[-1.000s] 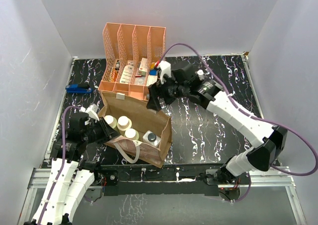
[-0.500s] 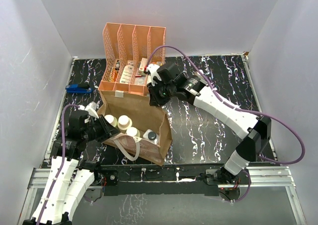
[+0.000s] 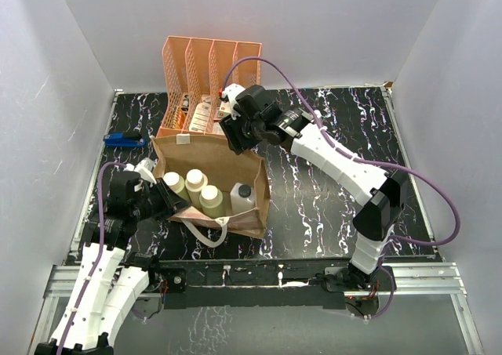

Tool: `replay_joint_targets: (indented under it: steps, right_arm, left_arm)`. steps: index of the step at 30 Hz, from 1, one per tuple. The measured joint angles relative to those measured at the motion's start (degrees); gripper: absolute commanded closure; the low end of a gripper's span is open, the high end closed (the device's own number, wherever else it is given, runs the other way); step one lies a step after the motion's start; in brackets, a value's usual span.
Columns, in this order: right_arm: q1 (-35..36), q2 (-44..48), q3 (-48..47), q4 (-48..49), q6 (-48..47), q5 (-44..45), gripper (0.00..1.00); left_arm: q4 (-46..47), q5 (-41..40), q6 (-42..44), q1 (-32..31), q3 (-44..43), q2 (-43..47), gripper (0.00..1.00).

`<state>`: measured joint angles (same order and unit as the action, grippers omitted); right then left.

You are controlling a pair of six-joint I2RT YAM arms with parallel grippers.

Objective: Take the personal care products out of the canvas bag

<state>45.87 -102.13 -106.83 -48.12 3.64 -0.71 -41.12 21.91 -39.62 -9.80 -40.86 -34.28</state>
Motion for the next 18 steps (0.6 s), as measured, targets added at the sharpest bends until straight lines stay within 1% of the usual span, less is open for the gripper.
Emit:
replay_joint_targets:
  steps: [3, 5, 9, 13, 16, 18]
  right_arm:
    - [-0.17, 0.55, -0.35, -1.22, 1.03, 1.22, 0.29]
    - [-0.17, 1.40, -0.79, -2.56, 1.51, 1.42, 0.28]
    - [-0.04, 4.83, -2.80, -5.73, 3.04, 0.17, 0.38]
    - [1.18, 10.10, -2.97, -5.68, 5.33, -5.27, 0.39]
    - [3.82, 14.93, 0.94, -2.78, 6.97, -9.99, 0.39]
    - [5.70, 17.22, 4.11, -1.44, 7.78, -12.70, 0.46]
  left_arm:
    - [-0.02, 0.31, 0.20, 0.00, 0.11, 0.00, 0.85]
    - [-0.07, 0.46, 0.46, 0.00, 0.17, 0.02, 0.80]
    - [-0.15, 0.68, 1.07, 0.09, 0.15, 0.37, 0.75]
    - [-0.70, 0.92, 1.14, 0.26, 0.17, 1.18, 0.72]
    - [-1.11, 1.22, 1.09, 0.26, 0.26, 1.92, 0.73]
    - [-1.44, 1.29, 1.09, 0.26, 0.31, 2.34, 0.74]
